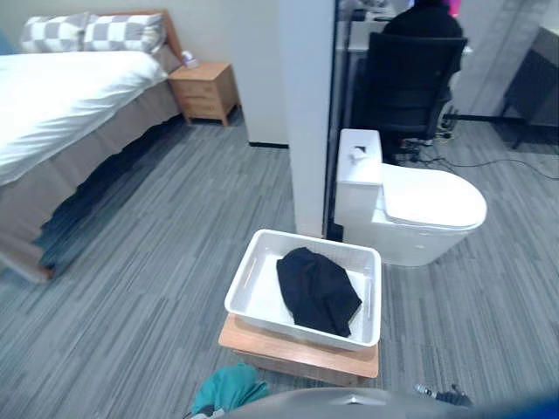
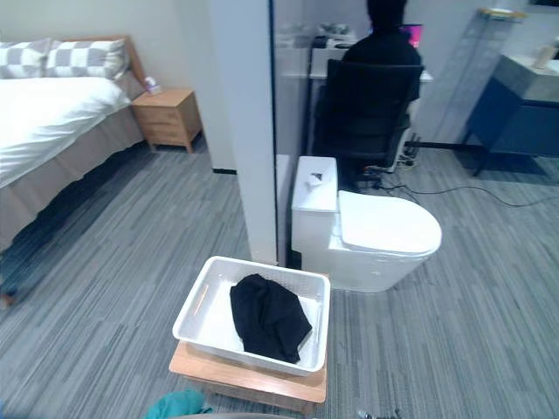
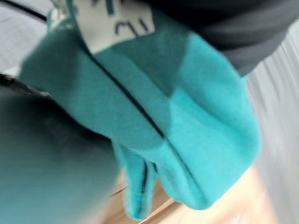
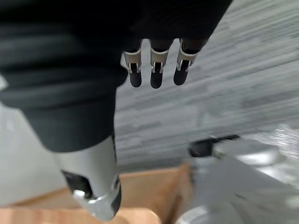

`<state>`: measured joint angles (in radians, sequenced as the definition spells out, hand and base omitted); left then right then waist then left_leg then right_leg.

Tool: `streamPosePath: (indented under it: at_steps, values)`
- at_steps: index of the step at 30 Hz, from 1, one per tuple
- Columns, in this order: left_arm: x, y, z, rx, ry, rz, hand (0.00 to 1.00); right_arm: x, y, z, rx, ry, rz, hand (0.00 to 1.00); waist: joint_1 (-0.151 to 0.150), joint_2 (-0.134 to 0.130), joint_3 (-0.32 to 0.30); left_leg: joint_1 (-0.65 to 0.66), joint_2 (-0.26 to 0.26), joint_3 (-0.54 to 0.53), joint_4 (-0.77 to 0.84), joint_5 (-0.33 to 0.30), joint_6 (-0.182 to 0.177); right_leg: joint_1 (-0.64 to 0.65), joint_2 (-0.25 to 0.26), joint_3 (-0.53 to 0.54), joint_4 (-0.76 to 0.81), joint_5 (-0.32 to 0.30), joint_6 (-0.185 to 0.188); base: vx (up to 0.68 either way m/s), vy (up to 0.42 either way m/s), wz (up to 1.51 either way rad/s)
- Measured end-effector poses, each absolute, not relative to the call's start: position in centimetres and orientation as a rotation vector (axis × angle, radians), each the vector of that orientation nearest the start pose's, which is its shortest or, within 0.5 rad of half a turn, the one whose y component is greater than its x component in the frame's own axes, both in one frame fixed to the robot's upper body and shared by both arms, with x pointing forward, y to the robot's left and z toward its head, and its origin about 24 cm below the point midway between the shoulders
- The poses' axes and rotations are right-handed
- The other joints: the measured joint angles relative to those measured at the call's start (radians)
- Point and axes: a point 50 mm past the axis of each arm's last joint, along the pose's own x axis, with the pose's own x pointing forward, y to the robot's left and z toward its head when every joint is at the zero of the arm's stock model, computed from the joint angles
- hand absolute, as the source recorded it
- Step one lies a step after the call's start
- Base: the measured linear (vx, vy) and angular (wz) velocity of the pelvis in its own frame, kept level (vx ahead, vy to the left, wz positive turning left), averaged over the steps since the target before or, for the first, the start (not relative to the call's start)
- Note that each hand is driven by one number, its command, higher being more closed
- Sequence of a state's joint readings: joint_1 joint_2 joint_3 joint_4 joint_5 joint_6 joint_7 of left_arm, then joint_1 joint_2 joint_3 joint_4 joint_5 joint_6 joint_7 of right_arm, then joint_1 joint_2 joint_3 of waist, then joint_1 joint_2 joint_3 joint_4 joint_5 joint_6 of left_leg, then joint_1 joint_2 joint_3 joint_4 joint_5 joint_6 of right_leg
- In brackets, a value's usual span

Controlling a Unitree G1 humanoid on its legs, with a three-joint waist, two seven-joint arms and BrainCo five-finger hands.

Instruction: Tidy the bed and pick cloth on bed and put in laundry

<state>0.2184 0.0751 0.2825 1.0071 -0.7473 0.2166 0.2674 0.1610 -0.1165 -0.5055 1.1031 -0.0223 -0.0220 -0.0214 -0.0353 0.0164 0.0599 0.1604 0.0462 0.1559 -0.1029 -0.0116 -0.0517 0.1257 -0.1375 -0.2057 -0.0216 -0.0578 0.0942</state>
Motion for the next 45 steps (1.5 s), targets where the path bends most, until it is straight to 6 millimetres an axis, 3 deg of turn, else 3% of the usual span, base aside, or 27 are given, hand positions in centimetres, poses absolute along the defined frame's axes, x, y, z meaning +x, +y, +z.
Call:
streamPosePath:
  at_steps: [2, 4, 8, 10, 11, 13, 14, 16, 18, 19, 20, 22, 26, 29, 31, 34, 37, 39, 45]
  values:
    - [1.6, 21.7, -16.9, -0.784, 1.243, 1.150, 1.00, 2.9, -25.5, -16.1, 0.253, 1.158, -0.663, 0.00, 0.004, -0.009, -0.002, -0.008, -0.010, -0.031, 0.000, 0.004, 0.005, 0.019, -0.010, -0.037, -0.007, -0.003, 0.003, 0.04, 0.024, 0.65]
    - [1.2, 24.2, -16.2, -0.861, 1.062, 1.410, 1.00, 1.9, -25.8, -16.2, 0.367, 1.140, -0.738, 0.00, 0.033, -0.014, -0.001, -0.010, -0.020, -0.067, 0.000, 0.005, 0.009, 0.049, -0.019, -0.084, -0.013, -0.011, 0.006, 0.07, 0.009, 0.56]
    - [2.5, 28.6, -13.9, -0.822, 0.702, 1.541, 1.00, 2.2, -25.5, -16.2, 0.397, 1.119, -0.728, 0.00, 0.059, -0.031, 0.002, -0.004, -0.024, -0.097, -0.001, 0.001, 0.014, 0.077, -0.022, -0.118, -0.012, -0.034, 0.004, 0.08, -0.010, 0.33]
    - [5.0, 32.4, -10.8, -0.761, 0.398, 1.524, 1.00, 2.6, -25.0, -16.2, 0.423, 1.090, -0.719, 0.00, 0.072, -0.032, 0.002, -0.003, -0.024, -0.097, 0.000, -0.010, 0.012, 0.084, -0.022, -0.120, -0.010, -0.047, 0.002, 0.12, -0.013, 0.03]
    - [6.0, 33.3, -9.9, -0.745, 0.321, 1.505, 1.00, 2.5, -24.9, -16.2, 0.433, 1.090, -0.723, 0.00, 0.077, -0.030, 0.002, -0.002, -0.024, -0.097, 0.000, -0.013, 0.012, 0.085, -0.022, -0.120, -0.010, -0.048, 0.001, 0.13, -0.008, 0.01]
    - [9.8, 36.9, -5.2, -0.697, 0.027, 1.416, 1.00, 2.0, -24.3, -16.4, 0.464, 1.088, -0.747, 0.00, 0.085, -0.026, 0.003, 0.005, -0.025, -0.094, 0.000, -0.027, 0.011, 0.093, -0.022, -0.120, -0.010, -0.052, 0.002, 0.14, -0.009, -0.01]
    - [10.6, 37.8, -4.0, -0.685, -0.040, 1.395, 1.00, 1.9, -24.2, -16.4, 0.467, 1.083, -0.752, 0.00, 0.085, -0.025, 0.003, 0.007, -0.024, -0.091, 0.000, -0.031, 0.010, 0.093, -0.022, -0.119, -0.010, -0.053, 0.001, 0.15, -0.001, -0.10]
    - [13.0, 40.7, 0.6, -0.642, -0.252, 1.322, 1.00, 2.0, -24.4, -16.2, 0.457, 1.056, -0.756, 0.00, 0.082, -0.016, 0.003, 0.016, -0.026, -0.060, 0.005, -0.038, 0.009, 0.095, -0.025, -0.110, -0.004, -0.054, 0.000, 0.15, 0.016, -0.13]
    - [14.6, 41.8, 3.2, -0.617, -0.340, 1.274, 1.00, 2.3, -24.8, -16.0, 0.453, 1.024, -0.773, 0.00, 0.087, -0.016, 0.004, 0.021, -0.030, -0.016, 0.006, -0.038, 0.009, 0.093, -0.029, -0.106, -0.003, -0.053, 0.000, 0.12, 0.022, -0.24]
    - [16.1, 42.6, 5.6, -0.557, -0.391, 1.225, 1.00, 2.5, -25.4, -15.7, 0.448, 0.989, -0.795, 0.00, 0.093, -0.014, 0.007, 0.028, -0.034, 0.005, 0.007, -0.038, 0.009, 0.090, -0.034, -0.086, -0.001, -0.050, 0.003, 0.09, 0.027, -0.36]
    - [16.6, 42.7, 6.5, -0.516, -0.403, 1.204, 1.00, 2.6, -25.5, -15.6, 0.444, 0.977, -0.800, 0.00, 0.096, -0.010, 0.012, 0.033, -0.034, 0.012, 0.007, -0.039, 0.009, 0.090, -0.036, -0.081, 0.000, -0.050, 0.003, 0.06, 0.027, -0.35]
    - [18.9, 42.1, 8.4, -0.352, -0.391, 1.099, 1.00, 2.9, -25.7, -15.4, 0.435, 0.951, -0.802, 0.00, 0.094, -0.003, 0.017, 0.041, -0.032, 0.028, 0.007, -0.042, 0.014, 0.090, -0.040, -0.074, 0.007, -0.050, 0.003, 0.01, 0.020, -0.14]
    - [22.6, 38.8, 9.7, -0.123, -0.369, 0.881, 1.00, 2.9, -25.3, -15.5, 0.446, 0.954, -0.799, 0.00, 0.083, 0.005, 0.015, 0.046, -0.027, 0.036, 0.008, -0.056, 0.016, 0.068, -0.035, -0.056, 0.050, -0.053, -0.001, -0.04, 0.020, -0.06]
    - [24.6, 38.1, 14.1, 0.006, -0.454, 0.760, 1.00, 0.9, -24.9, -15.8, 0.452, 0.995, -0.822, 0.00, 0.082, -0.005, -0.005, 0.039, -0.009, 0.090, 0.044, -0.111, 0.001, 0.040, -0.023, 0.005, 0.087, -0.080, -0.023, -0.03, 0.002, -0.43]
    - [25.6, 37.7, 17.3, 0.105, -0.502, 0.634, 1.00, -0.3, -25.2, -15.6, 0.440, 0.993, -0.853, 0.00, 0.064, -0.010, -0.013, 0.028, -0.006, 0.114, 0.076, -0.132, -0.002, 0.018, -0.021, 0.055, 0.102, -0.097, -0.023, 0.03, -0.003, -0.41]
    - [26.8, 34.7, 19.2, 0.215, -0.559, 0.446, 1.00, -1.6, -25.9, -15.3, 0.439, 0.972, -0.923, 0.00, 0.040, -0.002, -0.026, 0.028, -0.008, 0.142, 0.088, -0.127, 0.005, -0.002, -0.016, 0.101, 0.105, -0.095, -0.022, 0.03, 0.020, -0.34]
    - [28.1, 30.3, 18.5, 0.257, -0.543, 0.276, 1.00, -1.9, -25.8, -15.4, 0.455, 0.970, -0.924, 0.00, 0.017, 0.005, -0.028, 0.037, -0.002, 0.171, 0.089, -0.127, 0.004, -0.017, -0.005, 0.152, 0.110, -0.091, -0.018, 0.03, 0.007, -0.37]
    - [28.8, 28.5, 17.2, 0.272, -0.502, 0.225, 1.00, -1.8, -25.7, -15.5, 0.466, 0.970, -0.911, 0.00, 0.004, 0.003, -0.028, 0.053, 0.008, 0.195, 0.089, -0.130, -0.001, -0.017, 0.008, 0.183, 0.113, -0.088, -0.019, 0.02, -0.029, -0.42]
    - [29.4, 27.2, 16.0, 0.352, -0.439, 0.183, 1.00, -1.9, -26.1, -15.3, 0.473, 0.954, -0.909, 0.00, -0.039, 0.000, -0.024, 0.086, 0.028, 0.271, 0.092, -0.138, -0.012, -0.050, 0.044, 0.300, 0.142, -0.088, -0.019, 0.00, -0.025, -0.49]
